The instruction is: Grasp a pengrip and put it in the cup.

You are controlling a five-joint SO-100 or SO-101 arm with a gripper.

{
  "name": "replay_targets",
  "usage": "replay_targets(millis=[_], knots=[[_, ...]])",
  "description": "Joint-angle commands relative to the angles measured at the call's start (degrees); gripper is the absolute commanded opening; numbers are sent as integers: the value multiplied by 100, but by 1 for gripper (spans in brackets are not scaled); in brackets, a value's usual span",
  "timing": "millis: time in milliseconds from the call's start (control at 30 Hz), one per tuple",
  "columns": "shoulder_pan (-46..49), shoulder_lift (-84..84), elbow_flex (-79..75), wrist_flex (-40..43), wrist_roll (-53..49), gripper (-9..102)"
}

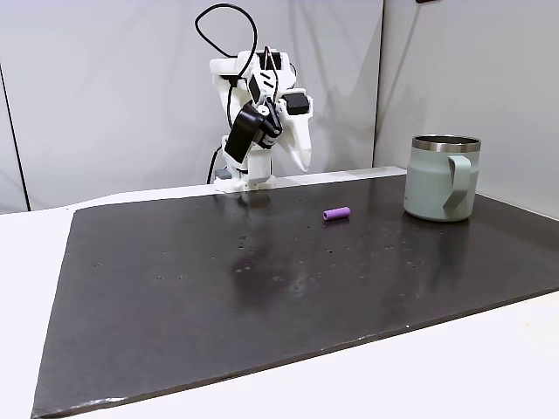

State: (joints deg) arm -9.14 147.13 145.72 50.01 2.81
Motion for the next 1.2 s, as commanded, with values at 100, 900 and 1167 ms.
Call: replay_targets(millis=[100,900,1167], knots=[[26,-1521,-1072,-202,686,0],[-729,-4491,-3480,756,1503,22],[-949,-5212,-3630,1099,1512,24]])
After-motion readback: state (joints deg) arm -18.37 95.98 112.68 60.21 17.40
